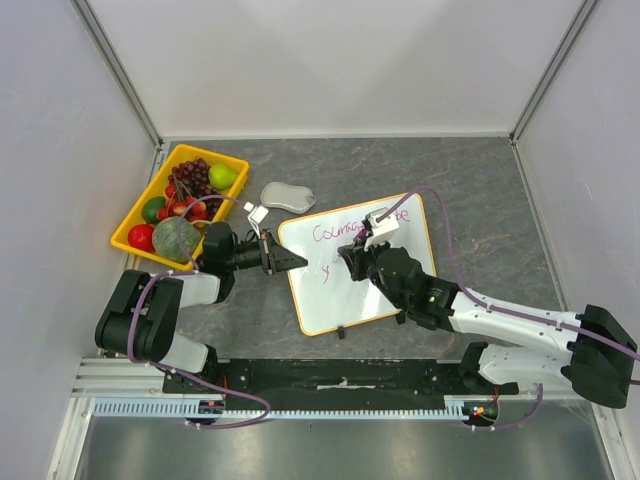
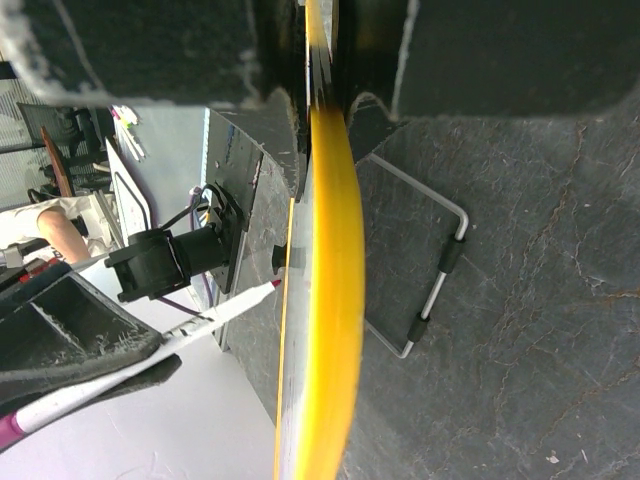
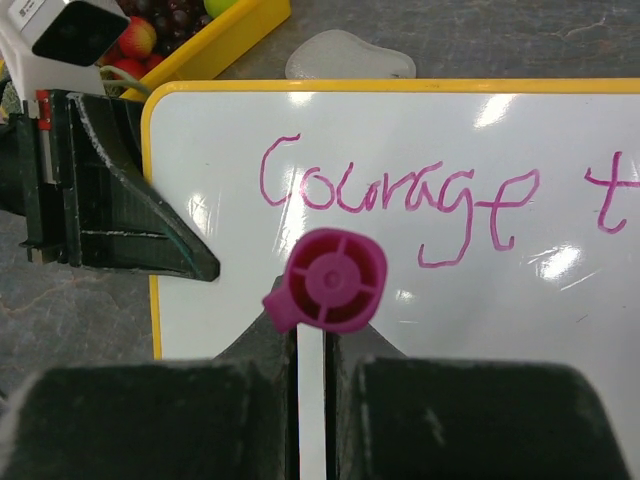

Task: Write a sentence on the whiteboard

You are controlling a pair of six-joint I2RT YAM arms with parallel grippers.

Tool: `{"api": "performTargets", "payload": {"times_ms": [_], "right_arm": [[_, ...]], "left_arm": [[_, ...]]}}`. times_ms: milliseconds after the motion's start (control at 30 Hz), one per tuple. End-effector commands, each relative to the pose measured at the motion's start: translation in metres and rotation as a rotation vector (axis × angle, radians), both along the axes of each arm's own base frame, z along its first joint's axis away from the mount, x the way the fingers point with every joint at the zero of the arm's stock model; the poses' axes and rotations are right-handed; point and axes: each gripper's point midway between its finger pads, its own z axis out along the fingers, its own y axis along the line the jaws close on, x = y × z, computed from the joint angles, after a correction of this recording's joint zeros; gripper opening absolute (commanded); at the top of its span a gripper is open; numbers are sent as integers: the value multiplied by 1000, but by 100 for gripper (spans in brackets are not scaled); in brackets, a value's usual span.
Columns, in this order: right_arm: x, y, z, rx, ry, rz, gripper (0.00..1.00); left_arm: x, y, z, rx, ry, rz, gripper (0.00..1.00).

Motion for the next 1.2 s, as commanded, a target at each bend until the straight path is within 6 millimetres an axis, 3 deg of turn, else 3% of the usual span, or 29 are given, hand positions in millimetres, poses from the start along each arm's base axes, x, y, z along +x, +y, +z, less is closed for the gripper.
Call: {"api": "performTargets", "payload": {"times_ms": [0, 633, 1167], "right_arm": [[12, 4, 21, 33, -30, -16, 0], [8, 4, -9, -8, 26, 8, 0], [-3, -8, -37, -59, 78, 17, 0]], "left_arm": [[11, 2, -20, 86, -99, 41, 2], [11, 2, -21, 87, -96, 40, 2], [11, 2, -21, 86, -95, 40, 2]]}}
